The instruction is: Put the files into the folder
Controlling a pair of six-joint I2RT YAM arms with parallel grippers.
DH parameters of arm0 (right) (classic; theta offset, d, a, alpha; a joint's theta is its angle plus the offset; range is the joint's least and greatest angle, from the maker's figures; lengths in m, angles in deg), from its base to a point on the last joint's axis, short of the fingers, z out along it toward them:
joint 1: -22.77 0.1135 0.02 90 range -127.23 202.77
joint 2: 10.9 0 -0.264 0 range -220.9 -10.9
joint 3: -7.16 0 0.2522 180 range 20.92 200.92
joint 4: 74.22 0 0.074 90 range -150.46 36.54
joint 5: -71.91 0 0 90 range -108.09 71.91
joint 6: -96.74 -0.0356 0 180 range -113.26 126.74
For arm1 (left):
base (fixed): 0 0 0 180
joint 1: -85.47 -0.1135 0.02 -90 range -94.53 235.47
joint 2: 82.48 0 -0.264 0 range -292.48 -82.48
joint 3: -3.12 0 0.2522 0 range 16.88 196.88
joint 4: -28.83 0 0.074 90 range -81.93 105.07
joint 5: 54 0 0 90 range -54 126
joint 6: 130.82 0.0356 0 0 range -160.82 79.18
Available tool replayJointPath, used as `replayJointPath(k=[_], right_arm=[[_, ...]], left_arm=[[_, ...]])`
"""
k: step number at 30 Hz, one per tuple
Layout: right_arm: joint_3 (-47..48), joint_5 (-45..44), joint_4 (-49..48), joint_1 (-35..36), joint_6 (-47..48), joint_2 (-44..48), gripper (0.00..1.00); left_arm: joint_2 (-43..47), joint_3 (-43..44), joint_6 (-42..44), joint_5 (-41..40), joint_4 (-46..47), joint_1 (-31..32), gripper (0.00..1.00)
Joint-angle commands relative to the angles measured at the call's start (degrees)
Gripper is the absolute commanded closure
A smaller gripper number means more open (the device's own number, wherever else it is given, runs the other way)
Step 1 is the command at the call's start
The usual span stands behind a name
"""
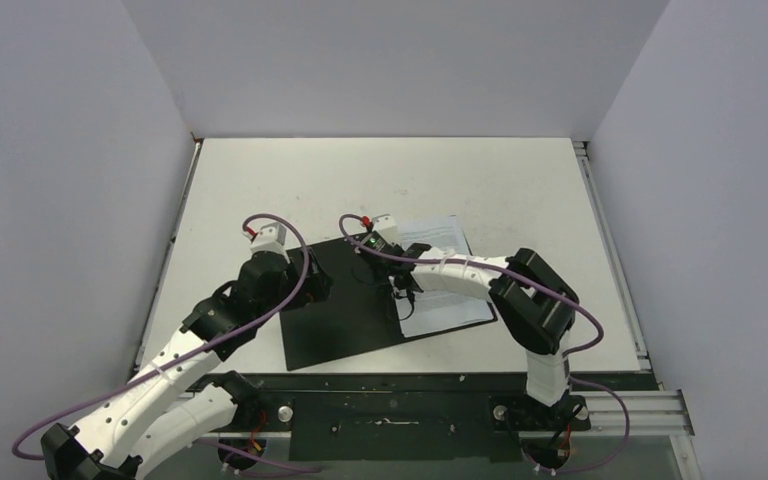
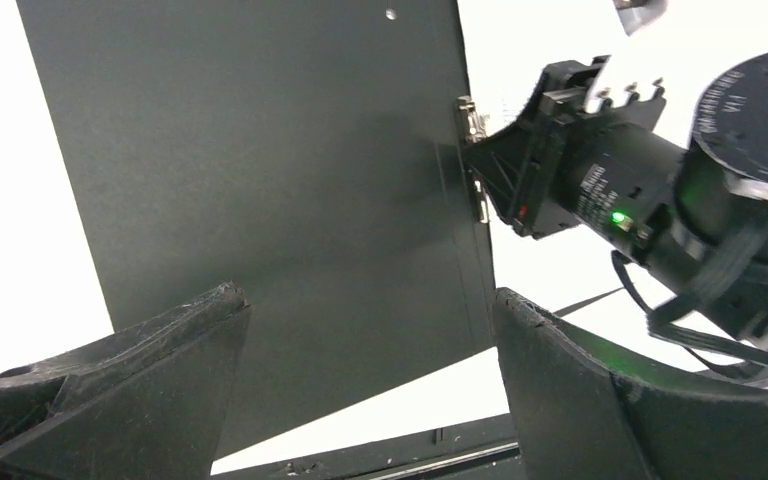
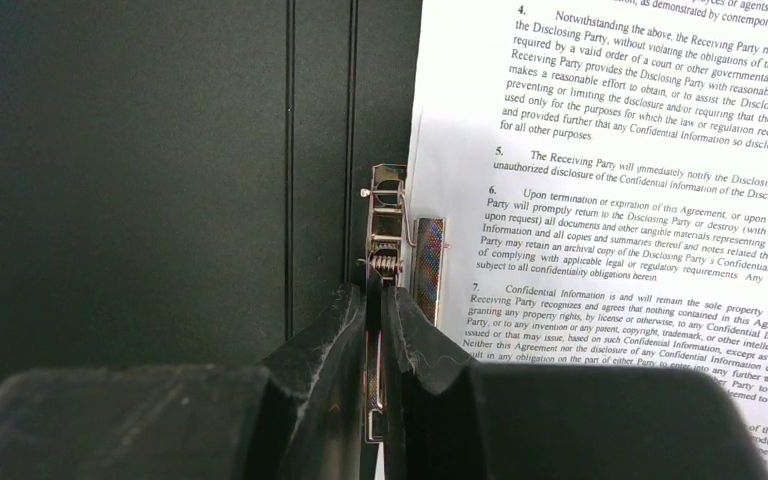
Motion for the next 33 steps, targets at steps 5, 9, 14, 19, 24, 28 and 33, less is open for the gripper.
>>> replayJointPath(k=[5,9,14,19,24,28,33], right_arm=[[-3.6,-0.3,-0.8,-1.6,2.4,13.3,0.95],[-6.2,-0.3,-0.2,-2.9,3.0,18.1,0.95],[-8.9,-0.4,0.9,-4.6,3.7,23.6,0.95],[-11.3,1.2,1.8,-7.4,4.3,29.2,0.95],[-11.9,2.3,4.1,-9.6,5.4,34.2,0.95],[-11.9,4.6,5.6,-11.3,5.9,37.8,0.95],[-11.3,8.1,7.3,-12.9,6.0,41.7,0.95]], left_arm=[[1.4,-1.1,-1.8,-3.5,0.9,-0.9,0.10],[1.9,-1.9,-2.4,-3.4,1.8,-1.1,0.10],[3.5,-3.2,-2.4,-3.8,2.5,-1.4,0.08],[5.8,-5.2,-3.4,-3.7,3.2,-1.9,0.06],[8.0,-7.5,-3.6,-2.3,5.2,-2.7,0.03],[9.8,-9.4,-3.7,1.5,7.6,-4.2,0.02],[11.9,-12.8,-5.0,9.6,12.9,-8.0,0.04]])
